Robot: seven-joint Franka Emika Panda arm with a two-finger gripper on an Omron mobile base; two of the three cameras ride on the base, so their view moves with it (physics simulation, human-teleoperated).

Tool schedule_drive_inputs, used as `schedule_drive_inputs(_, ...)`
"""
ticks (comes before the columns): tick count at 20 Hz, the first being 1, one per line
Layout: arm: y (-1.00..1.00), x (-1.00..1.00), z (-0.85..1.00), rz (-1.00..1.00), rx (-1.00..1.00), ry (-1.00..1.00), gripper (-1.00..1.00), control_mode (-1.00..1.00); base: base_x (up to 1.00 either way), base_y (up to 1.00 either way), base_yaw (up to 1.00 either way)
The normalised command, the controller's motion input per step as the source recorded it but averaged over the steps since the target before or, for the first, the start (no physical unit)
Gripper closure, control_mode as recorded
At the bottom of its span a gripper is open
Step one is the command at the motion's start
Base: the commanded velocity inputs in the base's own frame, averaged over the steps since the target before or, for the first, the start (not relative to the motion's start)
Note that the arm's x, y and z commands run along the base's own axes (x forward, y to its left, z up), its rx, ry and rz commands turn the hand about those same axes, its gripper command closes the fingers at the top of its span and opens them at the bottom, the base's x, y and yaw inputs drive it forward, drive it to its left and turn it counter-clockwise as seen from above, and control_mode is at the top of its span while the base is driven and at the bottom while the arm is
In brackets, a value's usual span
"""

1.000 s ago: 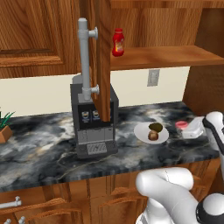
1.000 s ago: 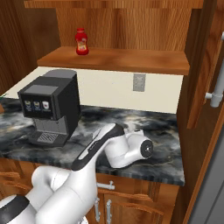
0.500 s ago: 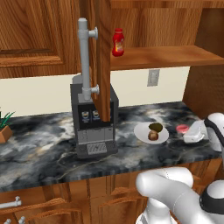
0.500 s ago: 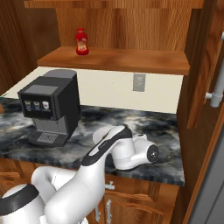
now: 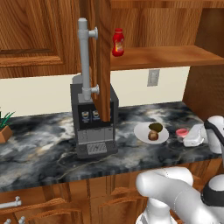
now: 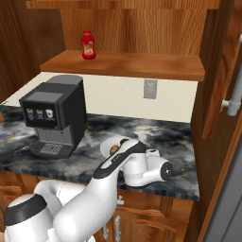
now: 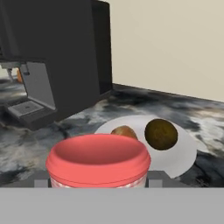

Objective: Pick the avocado and bread from the counter and place them on the plate. Then pick the jam from the cabinet and place it next to the plate. Lastly close the cabinet door.

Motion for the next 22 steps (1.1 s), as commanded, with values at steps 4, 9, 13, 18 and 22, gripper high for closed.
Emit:
schedule_drive_inputs(4, 0.00, 0.00, -0.09, -0.01, 0.00, 0.00, 1.00, -1.00, 0.00, 0.00, 0.00)
schedule_drive_inputs(9, 0.00, 0.02, -0.07, -0.04, 0.00, 0.00, 1.00, -1.00, 0.00, 0.00, 0.00)
schedule_drive_inputs(13, 0.00, 0.09, -0.14, -0.01, 0.00, 0.00, 1.00, -1.00, 0.00, 0.00, 0.00)
schedule_drive_inputs(18, 0.00, 0.09, -0.21, 0.00, 0.00, 0.00, 1.00, -1.00, 0.00, 0.00, 0.00)
schedule_drive_inputs(22, -0.04, 0.03, -0.22, 0.00, 0.00, 0.00, 1.00, -1.00, 0.00, 0.00, 0.00)
